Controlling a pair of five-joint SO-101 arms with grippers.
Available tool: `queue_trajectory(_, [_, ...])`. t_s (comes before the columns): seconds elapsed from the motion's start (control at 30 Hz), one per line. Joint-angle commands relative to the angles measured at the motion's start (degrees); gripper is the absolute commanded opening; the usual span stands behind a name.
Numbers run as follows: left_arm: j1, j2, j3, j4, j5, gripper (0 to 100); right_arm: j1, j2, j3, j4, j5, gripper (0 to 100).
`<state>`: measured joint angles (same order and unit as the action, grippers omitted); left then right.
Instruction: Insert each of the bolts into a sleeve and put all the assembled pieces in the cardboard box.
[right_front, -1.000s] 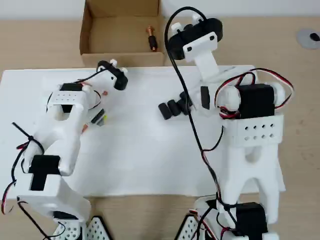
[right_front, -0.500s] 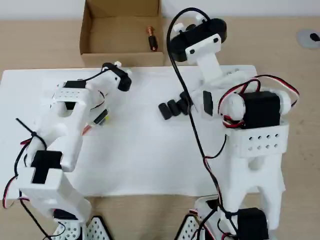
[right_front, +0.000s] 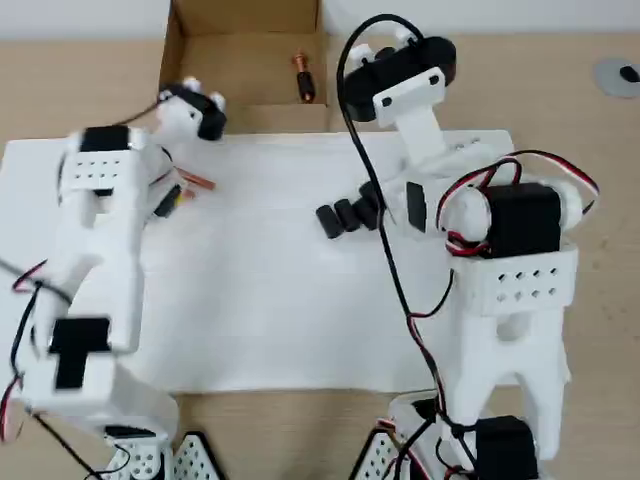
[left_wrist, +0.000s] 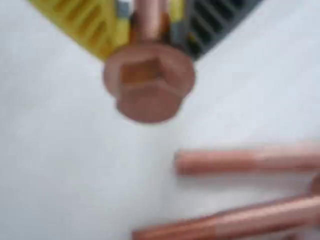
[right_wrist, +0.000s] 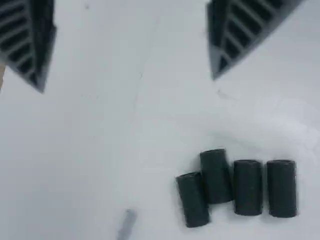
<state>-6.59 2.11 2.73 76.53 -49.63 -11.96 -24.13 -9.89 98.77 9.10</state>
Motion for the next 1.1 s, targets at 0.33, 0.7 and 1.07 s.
queue_trajectory(0.33, [-2.0,-46.5,23.1,-2.5,14.9,1,-6.5,4.2,24.2,-17.9,7.5,25.3])
queue_trajectory(0.7, [-3.3,-60.8,32.0,-5.2,28.0,1,-6.5,26.8,10.9,-23.3,0.7,25.3])
queue_trajectory(1.07, [-3.3,-60.7,33.3,-4.7,36.3,1,-9.5,43.7,-4.3,-17.2,-8.6,25.3])
